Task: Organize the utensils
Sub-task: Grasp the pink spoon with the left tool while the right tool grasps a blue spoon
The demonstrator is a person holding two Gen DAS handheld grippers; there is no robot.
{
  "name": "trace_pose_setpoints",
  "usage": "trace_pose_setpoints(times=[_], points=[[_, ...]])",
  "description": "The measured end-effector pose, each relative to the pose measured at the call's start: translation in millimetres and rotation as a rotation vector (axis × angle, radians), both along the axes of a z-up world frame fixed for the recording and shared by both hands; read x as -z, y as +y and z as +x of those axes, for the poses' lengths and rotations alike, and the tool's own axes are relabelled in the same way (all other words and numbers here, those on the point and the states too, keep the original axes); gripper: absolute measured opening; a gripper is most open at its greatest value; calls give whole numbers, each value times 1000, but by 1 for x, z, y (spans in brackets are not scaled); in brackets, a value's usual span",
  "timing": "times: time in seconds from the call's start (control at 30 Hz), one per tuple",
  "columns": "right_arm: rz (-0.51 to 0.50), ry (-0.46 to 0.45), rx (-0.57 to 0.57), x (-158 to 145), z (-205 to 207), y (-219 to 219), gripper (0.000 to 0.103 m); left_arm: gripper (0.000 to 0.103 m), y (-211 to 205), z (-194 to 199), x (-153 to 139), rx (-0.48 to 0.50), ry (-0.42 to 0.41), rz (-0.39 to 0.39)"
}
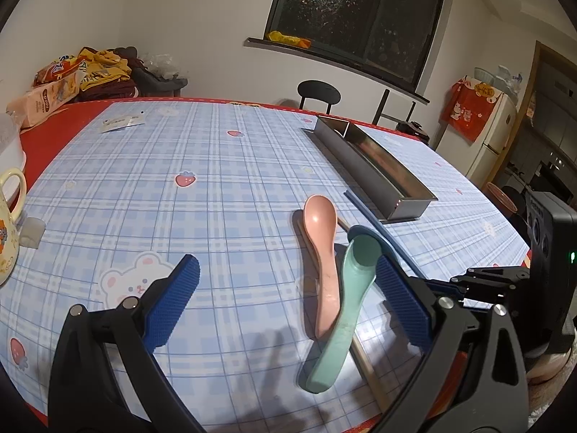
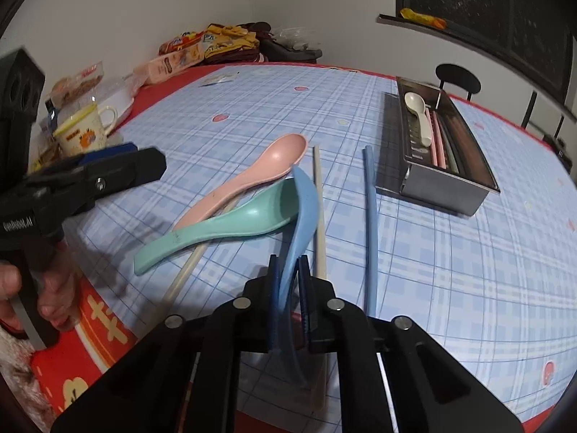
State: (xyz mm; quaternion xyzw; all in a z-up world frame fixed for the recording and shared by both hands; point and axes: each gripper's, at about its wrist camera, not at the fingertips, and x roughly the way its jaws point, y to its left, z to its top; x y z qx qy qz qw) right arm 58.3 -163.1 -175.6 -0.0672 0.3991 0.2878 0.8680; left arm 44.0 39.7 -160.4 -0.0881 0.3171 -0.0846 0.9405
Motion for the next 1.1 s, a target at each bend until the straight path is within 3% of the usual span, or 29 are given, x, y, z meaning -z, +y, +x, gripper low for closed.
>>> trace_pose_setpoints(times=[0.07,0.23,0.57,0.8,0.87,1.0,1.1], points=[[45,29,10,1,4,-7,9,94,-2,0,1,9,0,6],[130,82,35,4,13,-20,7,75,-8,3,4,18,31,36],[188,124,35,6,18,-28,7,54,-9,9,11,50,77,10],[222,148,39,7,21,-31,7,28,-18,20,14,109,133,34],[229,151,50,7,22,-33,7,26,-18,28,14,129,157,10],[241,157,65,8,23,-38,7,26,-15,47,21,151,232,-112],[240,152,67,8,23,-39,7,24,-14,55,28,137,263,-146]])
